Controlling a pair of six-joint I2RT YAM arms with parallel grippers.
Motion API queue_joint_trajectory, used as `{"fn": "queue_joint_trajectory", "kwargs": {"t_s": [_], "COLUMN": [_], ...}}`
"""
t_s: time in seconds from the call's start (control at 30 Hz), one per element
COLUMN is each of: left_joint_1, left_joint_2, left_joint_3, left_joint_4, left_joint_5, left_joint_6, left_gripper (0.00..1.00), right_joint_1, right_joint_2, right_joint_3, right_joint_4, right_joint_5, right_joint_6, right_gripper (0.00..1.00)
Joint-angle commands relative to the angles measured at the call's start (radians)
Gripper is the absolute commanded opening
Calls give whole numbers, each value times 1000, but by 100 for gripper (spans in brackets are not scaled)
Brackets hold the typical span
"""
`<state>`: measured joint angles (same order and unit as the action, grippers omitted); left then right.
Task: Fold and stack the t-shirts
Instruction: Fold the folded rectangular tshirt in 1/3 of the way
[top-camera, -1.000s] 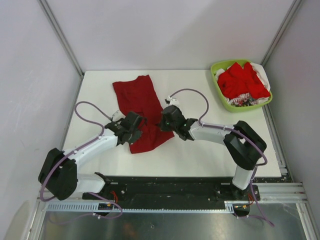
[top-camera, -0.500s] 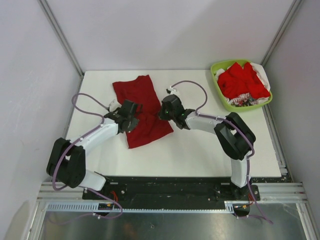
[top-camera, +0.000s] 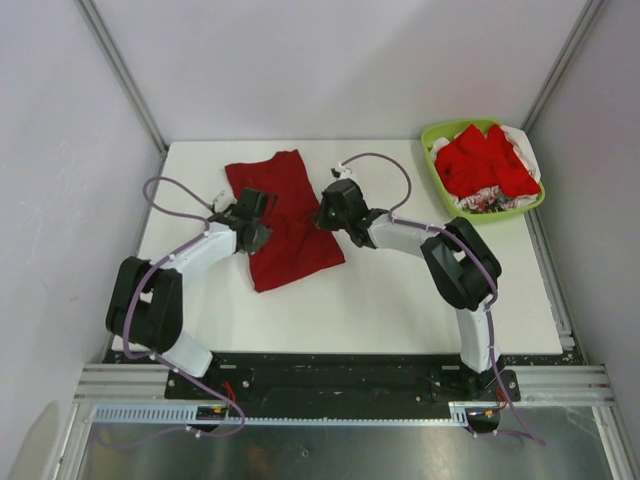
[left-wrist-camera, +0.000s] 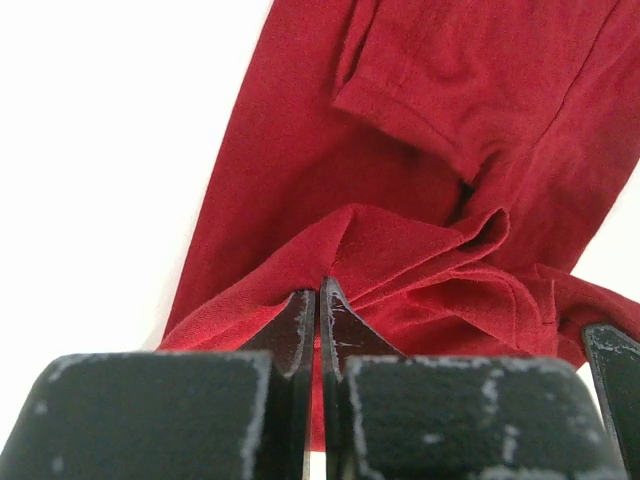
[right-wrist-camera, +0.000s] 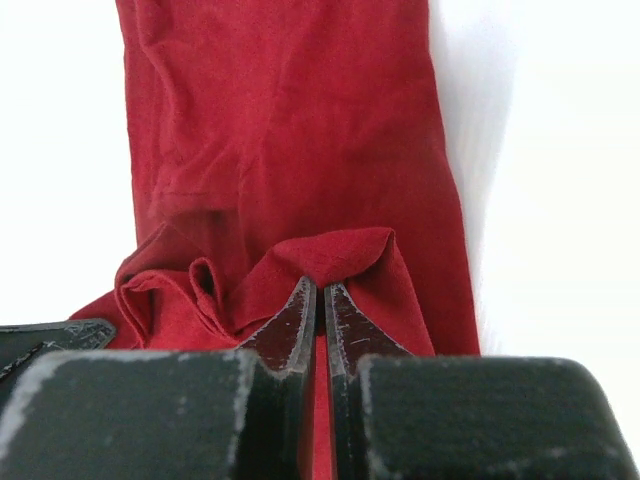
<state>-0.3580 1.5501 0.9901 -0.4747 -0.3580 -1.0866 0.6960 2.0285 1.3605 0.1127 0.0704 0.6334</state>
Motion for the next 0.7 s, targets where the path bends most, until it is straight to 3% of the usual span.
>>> {"fn": "queue_joint_trajectory", "kwargs": {"t_s": [0.0, 0.47, 0.57, 0.67], "left_joint_1": [23, 90, 107, 125], "left_joint_2": [20, 94, 108, 110], "left_joint_3": [56, 103, 114, 119], "left_joint_4": [45, 92, 106, 127], "left_joint_5": [-5, 54, 82, 111], "left_joint_6": [45, 109, 133, 160], "left_gripper": [0, 0, 7, 18], "right_joint_1": [-12, -38, -42, -46], "right_joint_2": [34, 118, 134, 141], "right_joint_3": [95, 216, 241, 266], "right_joint_4": [30, -43, -56, -76], "right_joint_5": [-10, -21, -30, -32], "right_joint_6": [-31, -52, -55, -65], "right_gripper": [0, 0, 1, 14]}}
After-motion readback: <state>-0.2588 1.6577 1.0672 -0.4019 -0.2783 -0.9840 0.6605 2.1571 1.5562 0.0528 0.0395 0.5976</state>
